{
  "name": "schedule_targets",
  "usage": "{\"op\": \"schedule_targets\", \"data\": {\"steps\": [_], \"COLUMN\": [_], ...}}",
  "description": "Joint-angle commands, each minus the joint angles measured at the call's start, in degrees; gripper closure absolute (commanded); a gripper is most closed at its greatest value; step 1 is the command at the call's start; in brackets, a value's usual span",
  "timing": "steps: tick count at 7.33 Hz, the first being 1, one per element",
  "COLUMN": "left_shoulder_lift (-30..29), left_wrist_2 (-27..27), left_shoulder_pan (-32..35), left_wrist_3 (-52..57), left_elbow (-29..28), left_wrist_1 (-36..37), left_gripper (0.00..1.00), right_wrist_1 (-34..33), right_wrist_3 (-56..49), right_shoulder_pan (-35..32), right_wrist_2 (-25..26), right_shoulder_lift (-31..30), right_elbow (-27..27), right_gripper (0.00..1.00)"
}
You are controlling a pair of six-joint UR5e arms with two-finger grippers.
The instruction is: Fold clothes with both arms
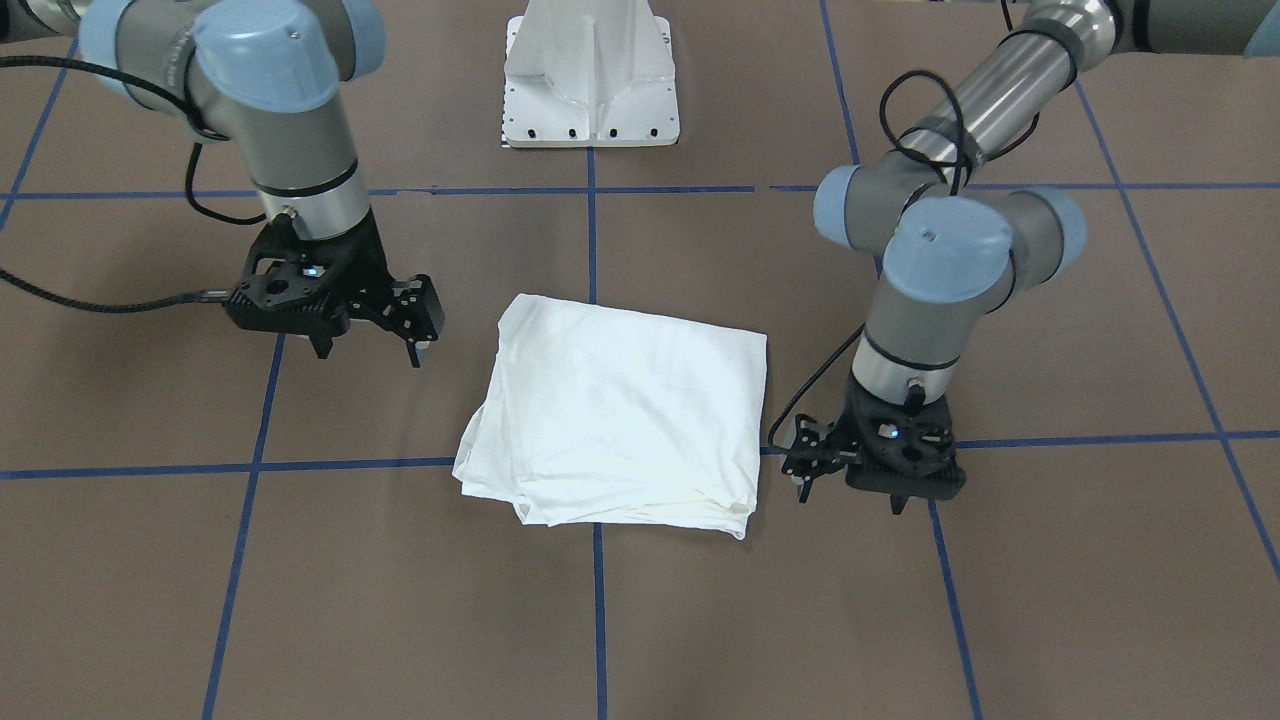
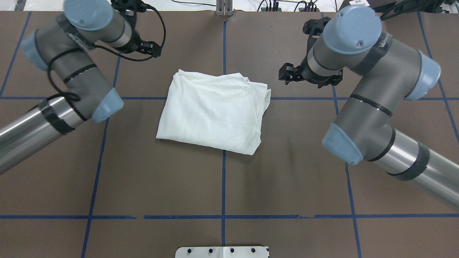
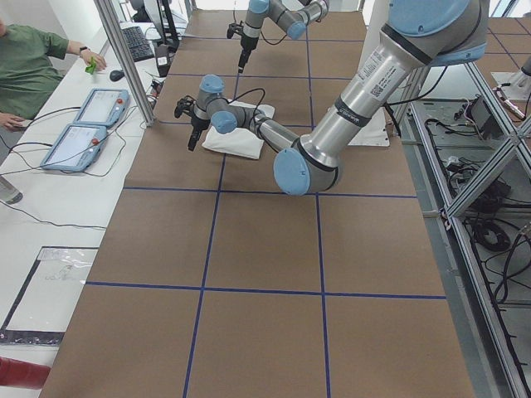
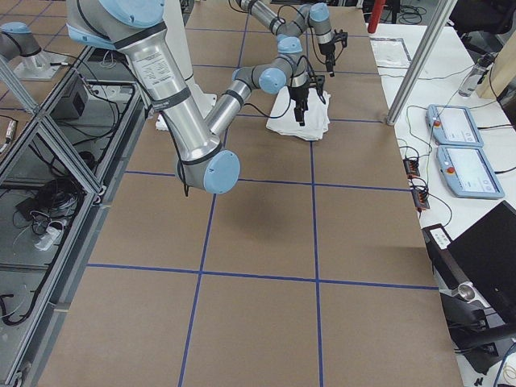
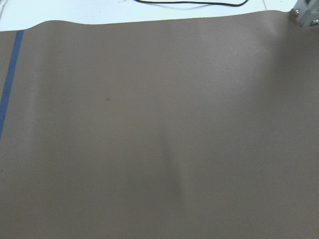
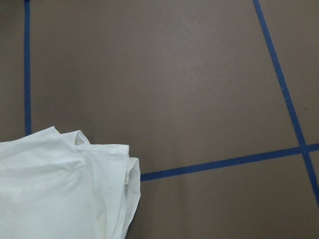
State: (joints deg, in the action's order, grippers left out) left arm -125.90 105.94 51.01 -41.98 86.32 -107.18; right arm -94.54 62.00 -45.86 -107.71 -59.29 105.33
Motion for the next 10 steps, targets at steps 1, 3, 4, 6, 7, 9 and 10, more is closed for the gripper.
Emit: {"op": "schedule_targets", "data": {"steps": [1,3,4,6,7,9,10], "left_shoulder_lift": [11.33,21.17,27.31,36.74,38.78,40.37,41.77], "left_wrist_2": [6.78,14.78,19.95,23.25,22.74,23.34,23.43], "left_shoulder_pan": [6.44,17.83,24.51,31.06,32.47,37.49,38.19], "left_wrist_3": [13.09,31.34,39.95,41.63,41.71,41.80,41.80], "left_elbow": [19.17,23.01,22.58,21.17,20.04,18.80,18.80], "left_wrist_1": [10.81,12.96,12.35,12.16,12.08,12.96,12.78], "left_gripper": [0.00,0.00,0.00,0.00,0.00,0.00,0.00], "right_wrist_1": [-0.12,-1.25,-4.13,-4.79,-3.56,-2.23,-2.23], "right_wrist_3": [-17.89,-40.87,-52.22,-64.16,-64.90,-64.73,-64.73], "right_shoulder_pan": [-10.68,-24.38,-29.84,-36.11,-38.23,-42.01,-42.55], "right_wrist_2": [-11.06,-20.47,-21.56,-21.05,-20.87,-22.79,-22.80], "right_shoulder_lift": [-6.42,-14.94,-18.37,-29.41,-34.18,-39.04,-39.85], "right_elbow": [0.05,-1.00,-1.35,-1.27,-1.27,-0.75,-0.57], "right_gripper": [0.00,0.00,0.00,0.00,0.00,0.00,0.00]}}
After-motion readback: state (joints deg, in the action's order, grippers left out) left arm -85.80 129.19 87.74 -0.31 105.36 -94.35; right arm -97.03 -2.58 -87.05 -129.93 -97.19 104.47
